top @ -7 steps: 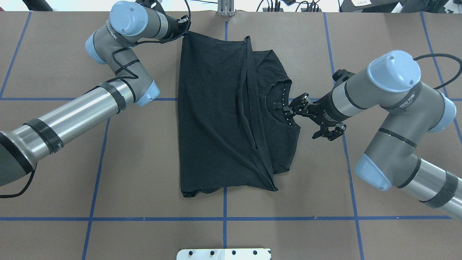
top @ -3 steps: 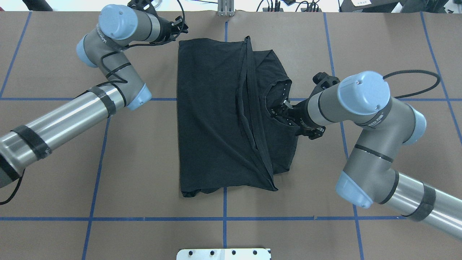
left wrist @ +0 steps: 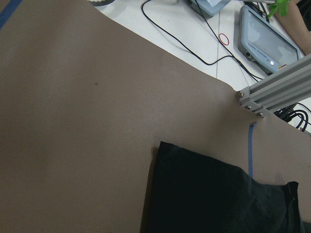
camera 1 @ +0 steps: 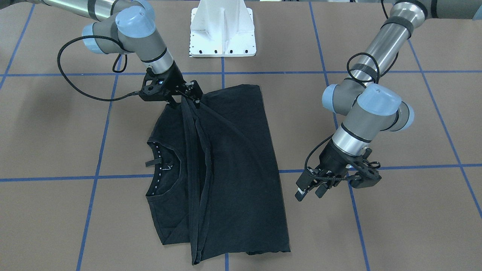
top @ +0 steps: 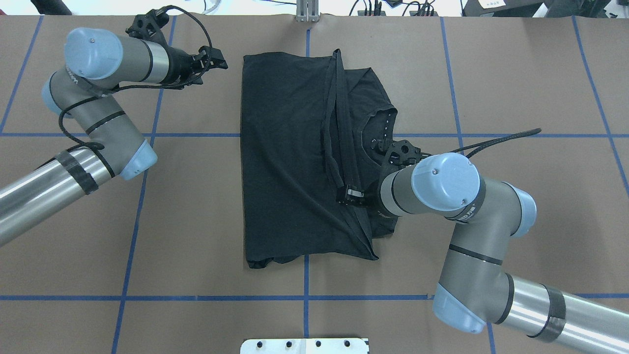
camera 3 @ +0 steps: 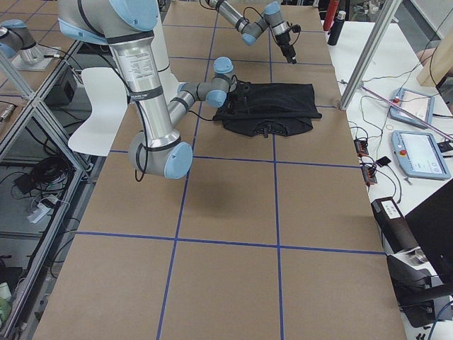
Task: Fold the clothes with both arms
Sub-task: 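Raise the left gripper off the shirt while the right gripper moves to its near edge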
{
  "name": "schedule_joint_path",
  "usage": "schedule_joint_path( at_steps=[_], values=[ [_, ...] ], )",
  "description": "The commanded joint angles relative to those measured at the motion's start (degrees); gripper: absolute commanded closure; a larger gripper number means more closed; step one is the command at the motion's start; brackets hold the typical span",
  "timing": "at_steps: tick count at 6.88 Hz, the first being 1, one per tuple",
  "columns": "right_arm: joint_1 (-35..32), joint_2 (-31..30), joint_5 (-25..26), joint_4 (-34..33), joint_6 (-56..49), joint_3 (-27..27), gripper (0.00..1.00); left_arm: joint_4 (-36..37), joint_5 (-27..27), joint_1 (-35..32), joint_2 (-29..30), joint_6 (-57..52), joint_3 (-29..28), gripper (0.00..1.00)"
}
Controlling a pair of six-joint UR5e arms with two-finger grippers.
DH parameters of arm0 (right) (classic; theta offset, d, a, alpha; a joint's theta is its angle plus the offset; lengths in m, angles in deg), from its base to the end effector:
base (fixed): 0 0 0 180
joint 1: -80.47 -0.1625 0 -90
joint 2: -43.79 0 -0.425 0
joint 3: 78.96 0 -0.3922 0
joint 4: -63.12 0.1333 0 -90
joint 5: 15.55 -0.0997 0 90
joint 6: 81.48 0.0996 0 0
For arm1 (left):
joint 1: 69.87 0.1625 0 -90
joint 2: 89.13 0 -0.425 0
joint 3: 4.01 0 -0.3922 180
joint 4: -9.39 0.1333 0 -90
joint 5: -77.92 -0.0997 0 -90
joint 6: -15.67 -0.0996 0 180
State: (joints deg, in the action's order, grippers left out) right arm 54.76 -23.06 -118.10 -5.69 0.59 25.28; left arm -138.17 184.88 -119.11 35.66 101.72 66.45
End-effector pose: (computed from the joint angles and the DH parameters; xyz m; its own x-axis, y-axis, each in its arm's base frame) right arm -0.5044 -0.3668 0.2807 0.5006 0.0916 0.8608 -0.1891 0.9819 0.0055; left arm 0.4051 -0.6296 0.3413 0.2299 -0.1658 -0.9590 0.5280 0.8490 -0.0202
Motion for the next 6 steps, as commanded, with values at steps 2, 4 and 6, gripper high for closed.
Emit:
schedule_joint_path(
  at_steps=[2, 4, 6],
  values=[
    [1.98, 0.23, 1.20, -5.09, -22.85, 0.70, 0.49, 0.51, 0.70, -0.16, -2.27, 0.35, 2.67, 0.14],
    [2.16, 0.05, 2.18, -6.51, -26.95, 0.61, 0.52, 0.51, 0.70, -0.16, -2.53, 0.44, 2.67, 0.14],
    [3.03, -0.12, 3.05, -6.60, -26.96, 0.70, 0.60, 0.51, 0.62, -0.07, -2.62, 0.52, 2.58, 0.14]
  ],
)
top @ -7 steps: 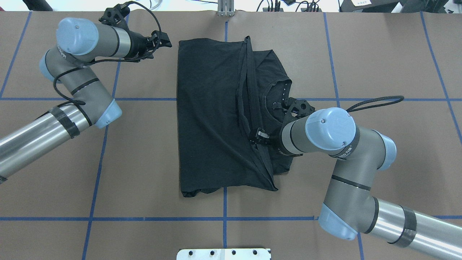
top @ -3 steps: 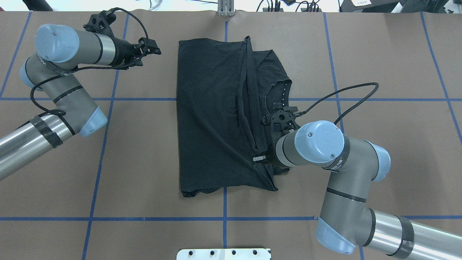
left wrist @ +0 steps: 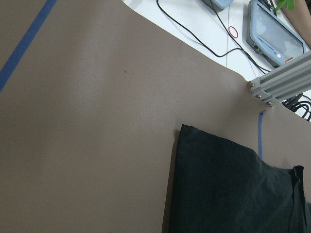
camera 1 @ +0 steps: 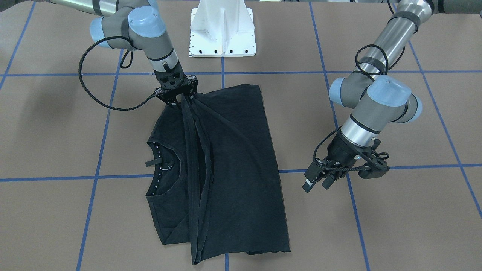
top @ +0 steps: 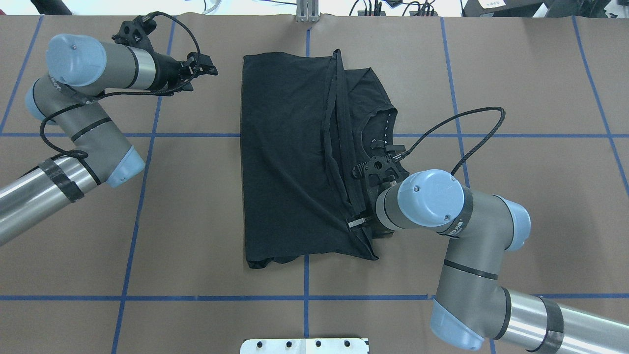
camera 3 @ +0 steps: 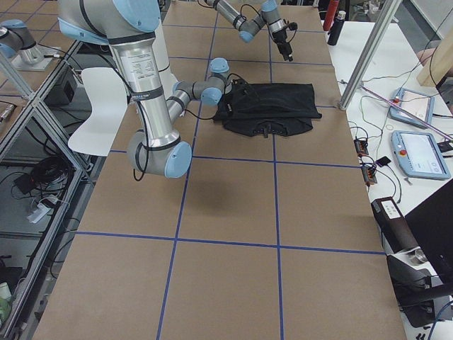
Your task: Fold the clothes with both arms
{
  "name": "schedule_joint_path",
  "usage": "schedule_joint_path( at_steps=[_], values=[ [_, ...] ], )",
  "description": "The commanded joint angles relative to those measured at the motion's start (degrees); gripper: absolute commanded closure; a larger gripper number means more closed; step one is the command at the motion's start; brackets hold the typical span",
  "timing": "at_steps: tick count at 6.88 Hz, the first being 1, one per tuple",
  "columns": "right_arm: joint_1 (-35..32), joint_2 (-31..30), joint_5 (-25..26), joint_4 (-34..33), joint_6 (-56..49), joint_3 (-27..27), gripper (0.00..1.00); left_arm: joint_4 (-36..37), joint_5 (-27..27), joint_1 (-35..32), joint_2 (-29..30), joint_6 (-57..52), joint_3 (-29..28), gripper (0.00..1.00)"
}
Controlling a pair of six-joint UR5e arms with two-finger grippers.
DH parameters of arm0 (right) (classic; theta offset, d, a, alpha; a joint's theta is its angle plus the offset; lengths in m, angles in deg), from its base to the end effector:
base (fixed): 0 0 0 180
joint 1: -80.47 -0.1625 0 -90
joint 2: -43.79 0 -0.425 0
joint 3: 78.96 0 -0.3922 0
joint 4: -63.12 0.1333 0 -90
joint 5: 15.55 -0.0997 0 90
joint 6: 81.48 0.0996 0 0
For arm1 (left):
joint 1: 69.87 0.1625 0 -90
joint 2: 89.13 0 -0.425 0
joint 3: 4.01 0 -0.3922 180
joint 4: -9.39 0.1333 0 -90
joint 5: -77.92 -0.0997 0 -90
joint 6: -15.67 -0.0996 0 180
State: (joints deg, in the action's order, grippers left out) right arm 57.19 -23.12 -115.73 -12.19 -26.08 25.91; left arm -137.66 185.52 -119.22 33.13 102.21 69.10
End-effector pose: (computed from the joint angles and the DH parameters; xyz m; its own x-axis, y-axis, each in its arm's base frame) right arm -0.5186 -0.3491 0.2924 0.6063 -0.3476 0.7152 0.1025 0.9261 0.3631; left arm 0.3944 -0.6178 0.3516 0.2287 -0.1781 -0.9571 0.5226 0.8519 -0.0336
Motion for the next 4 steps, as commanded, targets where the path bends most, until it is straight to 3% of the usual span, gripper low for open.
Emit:
schedule_joint_path(
  at_steps=[1, 2, 3, 4],
  values=[
    [1.30, -0.15, 1.82, -0.11, -0.29, 0.08, 0.65, 0.09, -0.02, 0.04, -0.01, 0.03, -0.07, 0.14],
    [1.31, -0.15, 1.83, -0.37, -0.38, 0.08, 0.90, 0.09, -0.02, 0.04, -0.09, 0.03, -0.07, 0.14],
    [1.31, -0.24, 1.92, -0.89, -0.47, 0.08, 1.00, 0.09, -0.02, 0.04, -0.01, 0.03, 0.02, 0.14],
    [1.31, -0.33, 1.92, -0.90, -0.47, 0.16, 1.00, 0.09, -0.02, 0.04, -0.01, 0.03, -0.07, 0.14]
  ],
)
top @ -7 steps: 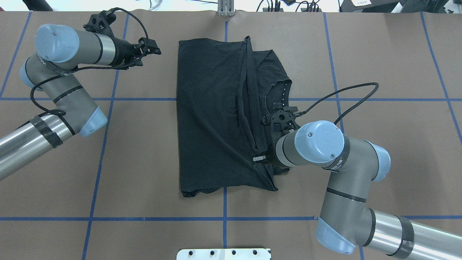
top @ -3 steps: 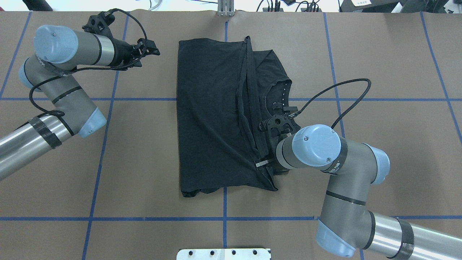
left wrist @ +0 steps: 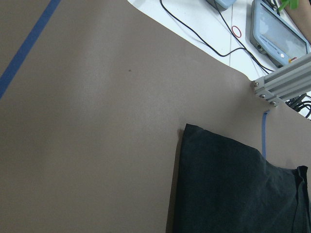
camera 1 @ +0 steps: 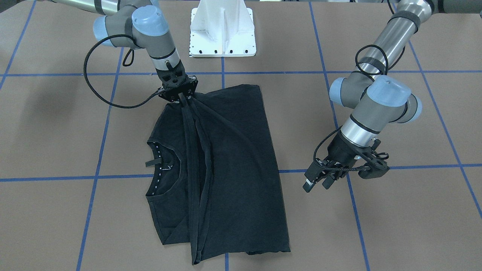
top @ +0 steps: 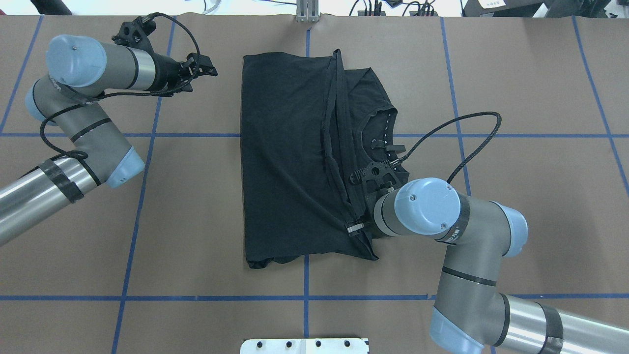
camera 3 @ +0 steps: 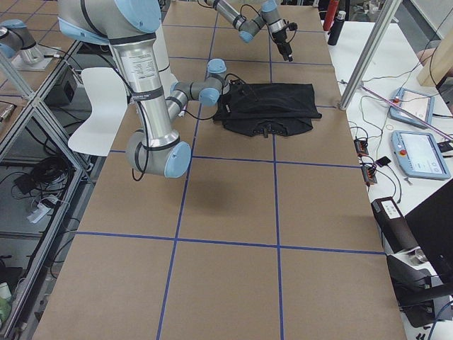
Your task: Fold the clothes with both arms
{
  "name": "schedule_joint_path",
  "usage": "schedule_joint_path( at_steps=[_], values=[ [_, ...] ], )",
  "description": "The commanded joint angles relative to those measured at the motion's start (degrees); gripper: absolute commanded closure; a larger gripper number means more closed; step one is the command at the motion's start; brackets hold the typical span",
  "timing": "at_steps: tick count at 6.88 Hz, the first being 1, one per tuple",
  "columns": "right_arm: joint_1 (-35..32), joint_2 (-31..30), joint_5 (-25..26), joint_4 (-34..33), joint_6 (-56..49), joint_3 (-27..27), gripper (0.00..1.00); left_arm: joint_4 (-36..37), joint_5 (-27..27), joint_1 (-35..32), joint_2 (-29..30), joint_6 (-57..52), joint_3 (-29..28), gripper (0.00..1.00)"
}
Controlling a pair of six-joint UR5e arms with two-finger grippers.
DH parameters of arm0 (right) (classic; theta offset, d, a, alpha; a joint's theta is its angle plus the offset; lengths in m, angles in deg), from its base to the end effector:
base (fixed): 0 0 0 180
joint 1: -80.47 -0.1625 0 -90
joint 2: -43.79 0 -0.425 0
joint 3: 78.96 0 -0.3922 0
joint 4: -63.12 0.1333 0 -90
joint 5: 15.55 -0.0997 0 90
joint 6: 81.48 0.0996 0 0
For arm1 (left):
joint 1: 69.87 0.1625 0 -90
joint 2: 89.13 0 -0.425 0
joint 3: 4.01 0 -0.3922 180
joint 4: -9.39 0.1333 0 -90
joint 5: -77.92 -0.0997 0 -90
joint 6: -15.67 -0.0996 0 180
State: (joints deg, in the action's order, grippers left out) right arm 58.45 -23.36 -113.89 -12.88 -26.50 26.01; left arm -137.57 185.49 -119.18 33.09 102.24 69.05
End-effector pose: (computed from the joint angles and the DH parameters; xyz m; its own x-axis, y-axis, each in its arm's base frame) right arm -0.5246 -0.3404 0.2962 0.6215 -0.3611 0.6952 0.1116 0.9192 0.3777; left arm 0.3949 -0.6176 0.3527 0.2305 -0.1806 -0.9561 0.5226 0.8519 -0.0349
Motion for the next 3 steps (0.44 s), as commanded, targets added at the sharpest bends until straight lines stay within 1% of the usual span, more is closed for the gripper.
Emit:
schedule_joint_path(
  at_steps=[1, 2, 3],
  values=[
    [0.48, -0.09, 0.86, -0.20, 0.04, 0.06, 1.00, 0.00, 0.00, 0.00, 0.03, 0.00, -0.03, 0.14],
    [0.49, 0.00, 0.78, -0.20, -0.04, 0.15, 1.00, 0.00, 0.00, 0.00, 0.03, 0.09, 0.06, 0.14],
    [0.40, 0.00, 0.78, -0.38, 0.04, 0.93, 0.92, 0.00, 0.00, 0.00, 0.03, 0.09, -0.03, 0.14]
  ],
)
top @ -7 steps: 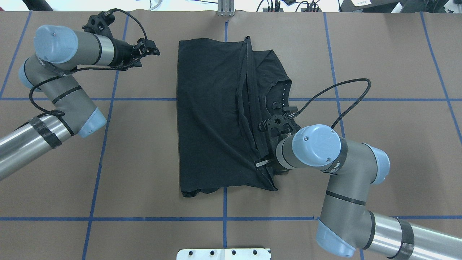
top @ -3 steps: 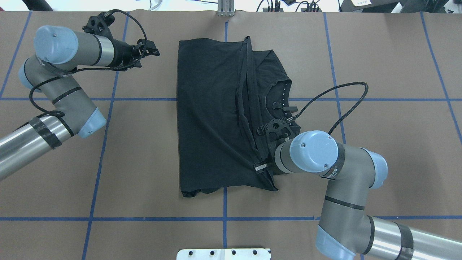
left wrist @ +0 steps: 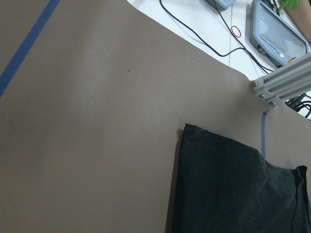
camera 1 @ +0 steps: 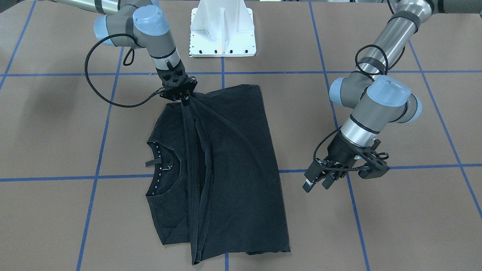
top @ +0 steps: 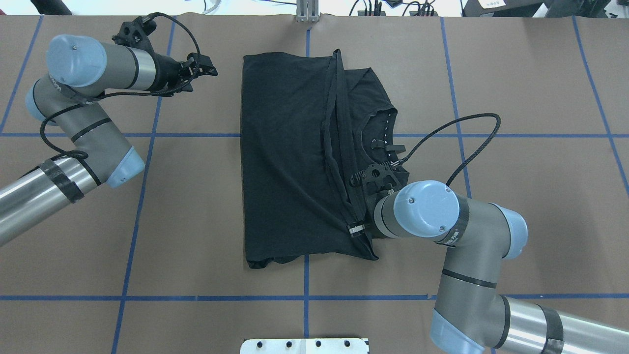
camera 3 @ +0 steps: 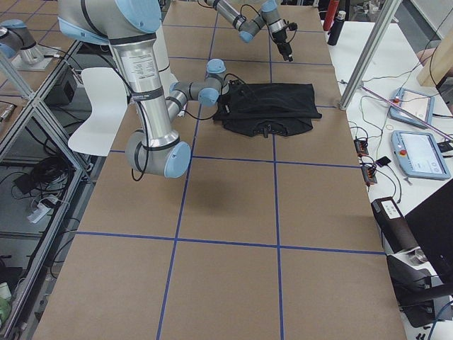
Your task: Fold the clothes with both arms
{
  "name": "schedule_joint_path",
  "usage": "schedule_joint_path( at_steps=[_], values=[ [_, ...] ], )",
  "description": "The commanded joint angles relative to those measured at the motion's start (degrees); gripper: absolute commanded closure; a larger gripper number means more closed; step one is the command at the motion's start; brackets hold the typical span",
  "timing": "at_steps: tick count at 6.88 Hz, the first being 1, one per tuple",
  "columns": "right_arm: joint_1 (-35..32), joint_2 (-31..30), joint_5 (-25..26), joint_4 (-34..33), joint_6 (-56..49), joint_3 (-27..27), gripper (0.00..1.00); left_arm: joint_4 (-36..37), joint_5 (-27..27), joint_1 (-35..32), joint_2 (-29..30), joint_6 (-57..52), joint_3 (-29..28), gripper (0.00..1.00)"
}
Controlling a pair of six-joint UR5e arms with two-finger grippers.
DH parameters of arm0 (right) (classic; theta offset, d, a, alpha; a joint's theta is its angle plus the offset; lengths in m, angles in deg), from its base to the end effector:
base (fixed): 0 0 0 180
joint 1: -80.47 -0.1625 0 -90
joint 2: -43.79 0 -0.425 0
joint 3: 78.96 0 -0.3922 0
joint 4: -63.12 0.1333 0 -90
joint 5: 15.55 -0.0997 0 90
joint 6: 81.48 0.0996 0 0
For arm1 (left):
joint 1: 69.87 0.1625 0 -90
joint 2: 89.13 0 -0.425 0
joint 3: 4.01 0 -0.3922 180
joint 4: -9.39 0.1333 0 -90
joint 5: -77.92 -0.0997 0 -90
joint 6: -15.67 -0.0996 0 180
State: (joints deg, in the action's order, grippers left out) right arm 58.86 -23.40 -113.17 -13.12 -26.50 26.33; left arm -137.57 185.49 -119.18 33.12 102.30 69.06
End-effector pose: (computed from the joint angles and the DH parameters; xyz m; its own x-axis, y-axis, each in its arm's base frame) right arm -0.5253 -0.3373 0.2948 0.6241 -0.3646 0.6911 0.1100 0.9166 0.3843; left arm 0.3949 -0.6177 0.3522 0.2296 -0.1810 -0.9563 0.5228 0.8517 -0.0357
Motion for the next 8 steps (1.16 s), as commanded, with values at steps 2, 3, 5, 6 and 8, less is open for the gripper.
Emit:
schedule_joint_path(
  at_steps=[2, 3, 5, 6, 8],
  values=[
    [0.25, 0.47, 0.15, -4.42, 0.05, 2.98, 0.45, 1.22, 0.00, 0.00, 0.09, 0.12, 0.05, 0.14],
    [0.43, 0.13, 0.32, -4.62, 0.05, 2.90, 0.45, 1.23, 0.00, 0.00, 0.09, 0.12, 0.05, 0.14],
    [1.48, 0.21, 1.55, -4.71, 0.05, 2.38, 0.46, 1.23, -0.09, 0.00, 0.09, 0.12, 0.05, 0.14],
    [1.57, 0.21, 1.55, -4.71, 0.05, 2.38, 0.55, 1.23, -0.09, 0.00, 0.09, 0.12, 0.05, 0.14],
    [1.66, 0.12, 1.64, -4.79, 0.05, 2.20, 0.68, 1.23, -0.09, 0.09, 0.09, 0.12, -0.03, 0.14]
  ],
)
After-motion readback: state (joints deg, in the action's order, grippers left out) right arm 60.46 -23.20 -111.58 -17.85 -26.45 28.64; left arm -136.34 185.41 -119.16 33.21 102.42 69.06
